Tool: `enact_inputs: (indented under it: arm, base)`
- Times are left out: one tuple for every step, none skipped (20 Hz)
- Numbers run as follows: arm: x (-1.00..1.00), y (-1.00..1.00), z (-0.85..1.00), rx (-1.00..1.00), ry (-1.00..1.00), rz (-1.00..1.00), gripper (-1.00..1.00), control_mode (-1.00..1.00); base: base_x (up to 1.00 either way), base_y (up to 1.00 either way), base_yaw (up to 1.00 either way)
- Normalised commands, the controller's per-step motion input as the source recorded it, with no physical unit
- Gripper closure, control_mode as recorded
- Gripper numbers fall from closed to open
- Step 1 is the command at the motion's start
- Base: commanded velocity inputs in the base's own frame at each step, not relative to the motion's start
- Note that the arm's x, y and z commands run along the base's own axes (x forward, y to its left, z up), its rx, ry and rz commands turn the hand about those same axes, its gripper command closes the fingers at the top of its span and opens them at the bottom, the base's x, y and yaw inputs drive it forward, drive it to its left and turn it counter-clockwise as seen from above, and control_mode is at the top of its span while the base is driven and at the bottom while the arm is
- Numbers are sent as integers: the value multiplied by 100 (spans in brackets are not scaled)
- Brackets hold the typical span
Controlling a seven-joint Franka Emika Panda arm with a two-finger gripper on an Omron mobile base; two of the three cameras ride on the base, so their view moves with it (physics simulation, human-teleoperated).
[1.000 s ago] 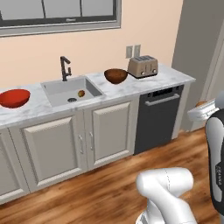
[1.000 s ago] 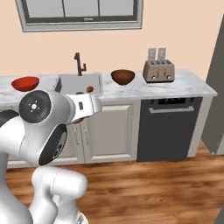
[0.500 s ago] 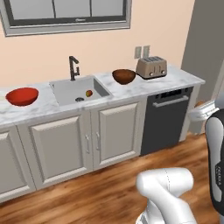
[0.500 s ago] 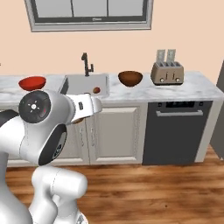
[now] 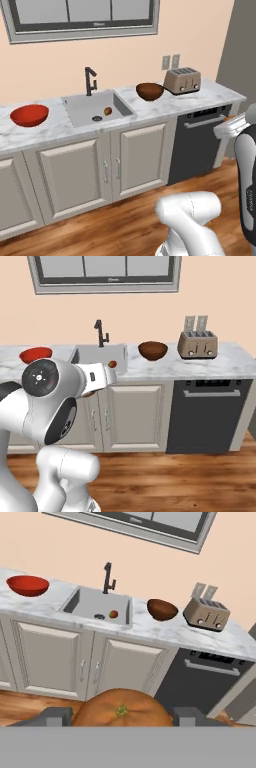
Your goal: Pick the tangerines from the cabinet and place them in one bowl. Pick the mango from the sink and place it in the other bowl.
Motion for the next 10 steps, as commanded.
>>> enact_inputs:
  arm:
    - [0, 0, 0, 0, 0, 0, 100, 100]
    - [0, 0, 0, 0, 0, 0, 100, 100]
    - [0, 0, 0, 0, 0, 0, 100, 100]
    - [0, 0, 0, 0, 0, 0, 100, 100]
    - [0, 0, 0, 0, 0, 0, 100, 100]
    - [0, 0, 0, 0, 0, 0, 100, 100]
    - [0, 0, 0, 0, 0, 0, 100, 100]
    - [0, 0, 0, 0, 0, 0, 100, 100]
    - [0, 0, 0, 0, 0, 0, 100, 100]
    - [0, 0, 0, 0, 0, 0, 100, 100]
  base:
    - [51, 5, 0]
    - [49, 6, 0]
    - [49, 9, 0]
    - [50, 11, 0]
    - [51, 14, 0]
    - [52, 16, 0]
    - [52, 16, 0]
    - [52, 15, 0]
    - [52, 15, 0]
    - [52, 16, 0]
